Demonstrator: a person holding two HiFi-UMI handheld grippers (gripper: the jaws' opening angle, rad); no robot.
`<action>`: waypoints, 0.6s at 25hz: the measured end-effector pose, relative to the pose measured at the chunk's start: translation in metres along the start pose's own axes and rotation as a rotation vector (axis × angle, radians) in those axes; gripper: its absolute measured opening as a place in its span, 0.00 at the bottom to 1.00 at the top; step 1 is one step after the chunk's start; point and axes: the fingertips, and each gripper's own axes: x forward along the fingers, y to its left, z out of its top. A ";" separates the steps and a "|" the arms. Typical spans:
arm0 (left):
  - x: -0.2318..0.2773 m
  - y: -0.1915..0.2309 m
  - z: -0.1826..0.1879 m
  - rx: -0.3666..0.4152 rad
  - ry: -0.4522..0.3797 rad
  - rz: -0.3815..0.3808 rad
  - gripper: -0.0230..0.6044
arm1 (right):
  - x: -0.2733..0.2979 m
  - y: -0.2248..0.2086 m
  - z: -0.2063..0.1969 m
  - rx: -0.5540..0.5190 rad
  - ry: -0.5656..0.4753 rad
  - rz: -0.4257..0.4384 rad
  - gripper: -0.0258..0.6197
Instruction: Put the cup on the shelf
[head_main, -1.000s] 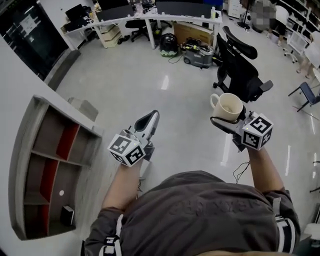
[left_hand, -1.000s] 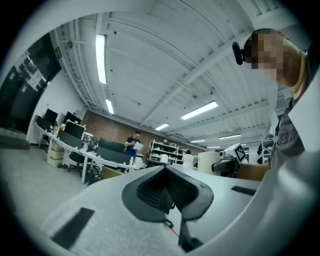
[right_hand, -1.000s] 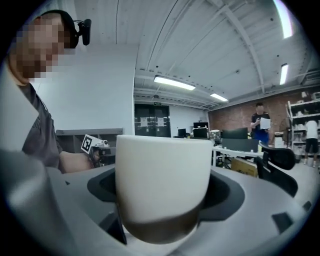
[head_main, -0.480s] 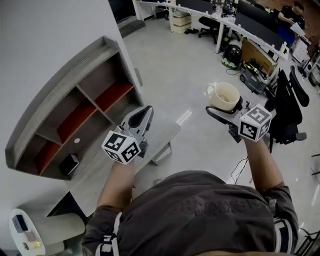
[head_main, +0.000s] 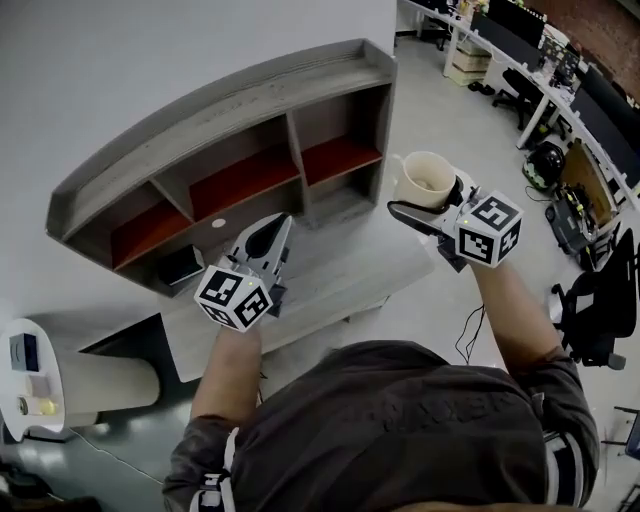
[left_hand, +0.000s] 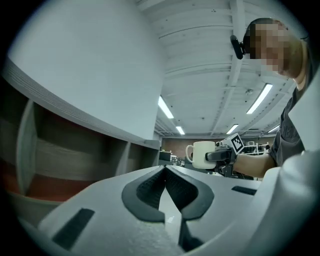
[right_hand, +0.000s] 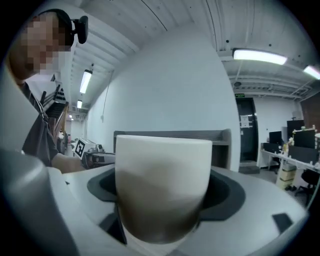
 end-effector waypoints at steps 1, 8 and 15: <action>-0.013 0.015 0.002 -0.001 -0.003 0.029 0.04 | 0.022 0.008 0.002 -0.003 0.002 0.029 0.73; -0.099 0.100 0.006 -0.011 -0.013 0.182 0.04 | 0.172 0.072 0.006 -0.017 0.022 0.194 0.73; -0.164 0.167 0.005 -0.026 -0.018 0.288 0.04 | 0.317 0.123 -0.017 -0.027 0.081 0.290 0.73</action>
